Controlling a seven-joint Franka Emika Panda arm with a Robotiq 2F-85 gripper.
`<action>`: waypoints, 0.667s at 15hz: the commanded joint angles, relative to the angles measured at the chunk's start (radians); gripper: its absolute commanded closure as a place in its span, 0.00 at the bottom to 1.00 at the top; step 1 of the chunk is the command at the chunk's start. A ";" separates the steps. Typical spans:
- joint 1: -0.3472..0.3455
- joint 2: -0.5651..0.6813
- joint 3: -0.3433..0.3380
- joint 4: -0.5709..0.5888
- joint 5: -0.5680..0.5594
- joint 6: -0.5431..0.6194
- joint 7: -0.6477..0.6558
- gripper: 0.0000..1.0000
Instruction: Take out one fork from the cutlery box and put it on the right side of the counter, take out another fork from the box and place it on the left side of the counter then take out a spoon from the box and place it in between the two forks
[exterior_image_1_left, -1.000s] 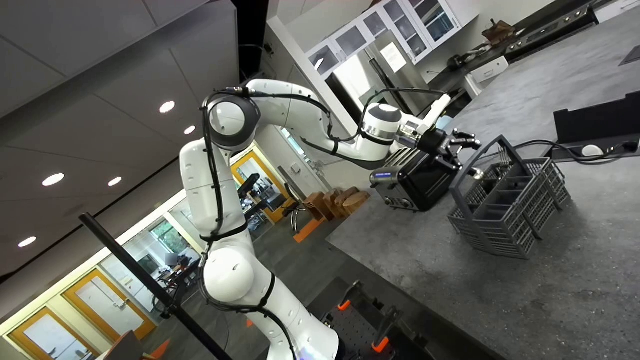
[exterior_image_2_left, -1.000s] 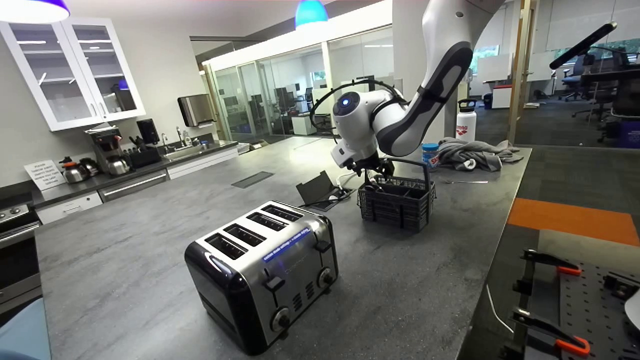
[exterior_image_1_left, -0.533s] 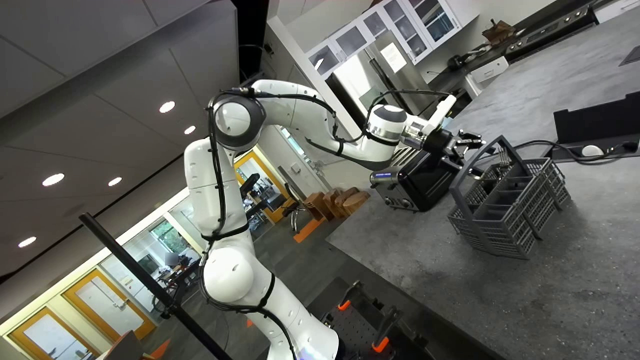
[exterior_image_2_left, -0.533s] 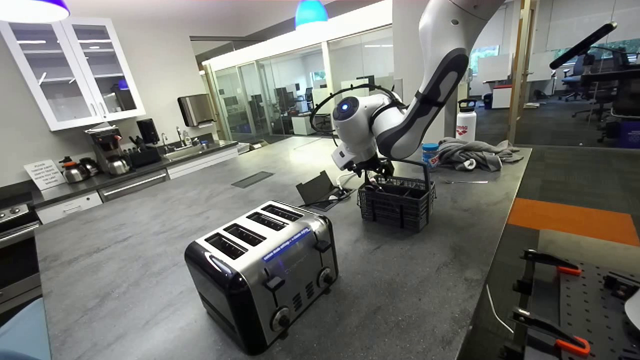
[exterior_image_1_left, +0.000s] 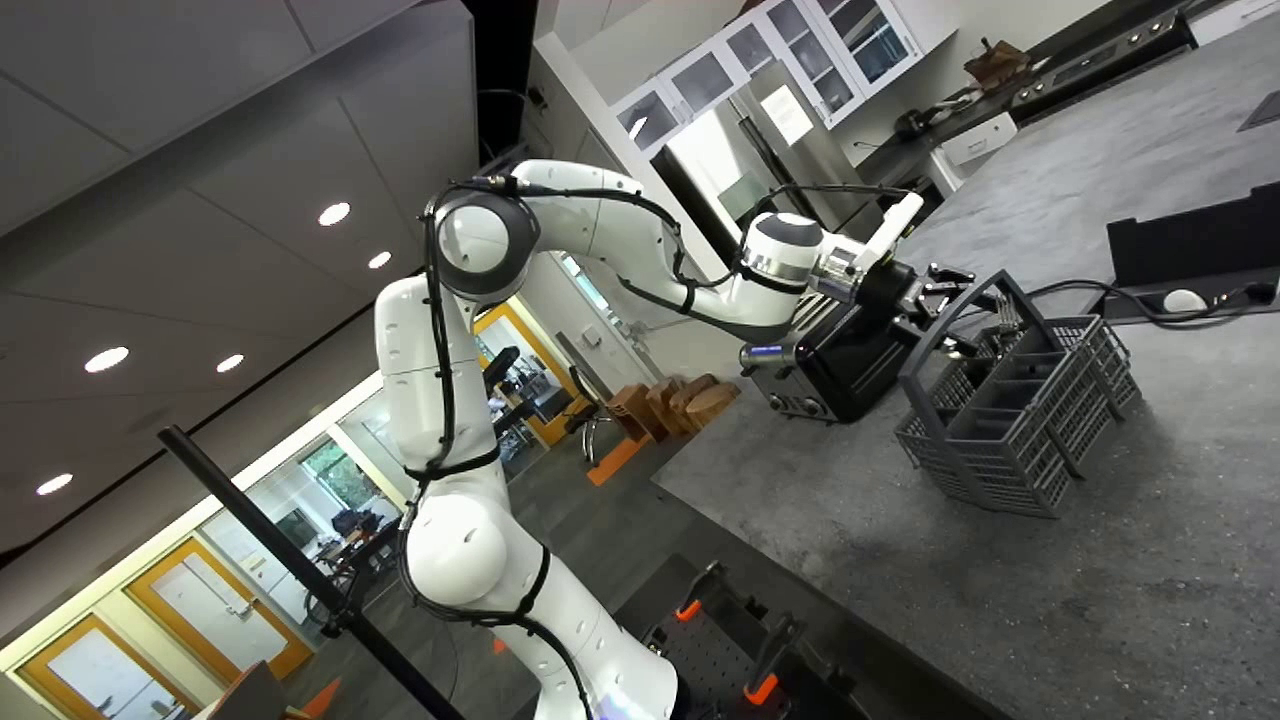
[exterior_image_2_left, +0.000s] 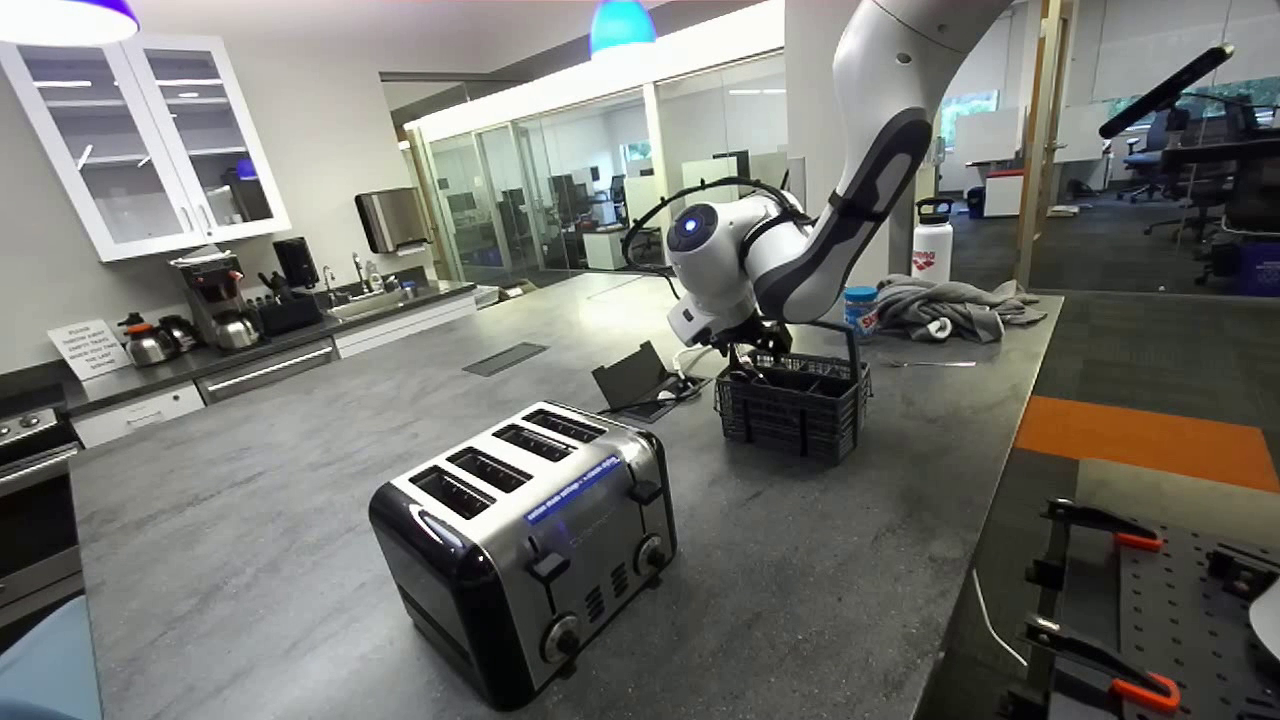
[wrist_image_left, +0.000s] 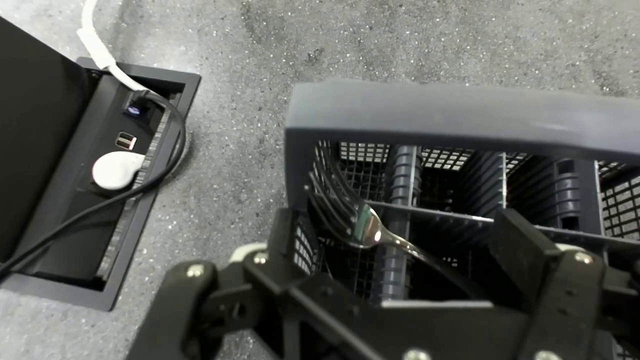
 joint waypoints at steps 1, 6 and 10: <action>0.002 0.000 0.000 0.015 -0.030 -0.052 0.001 0.00; 0.003 -0.019 0.003 -0.003 -0.054 -0.086 0.000 0.00; 0.004 -0.026 0.006 -0.011 -0.072 -0.086 0.004 0.32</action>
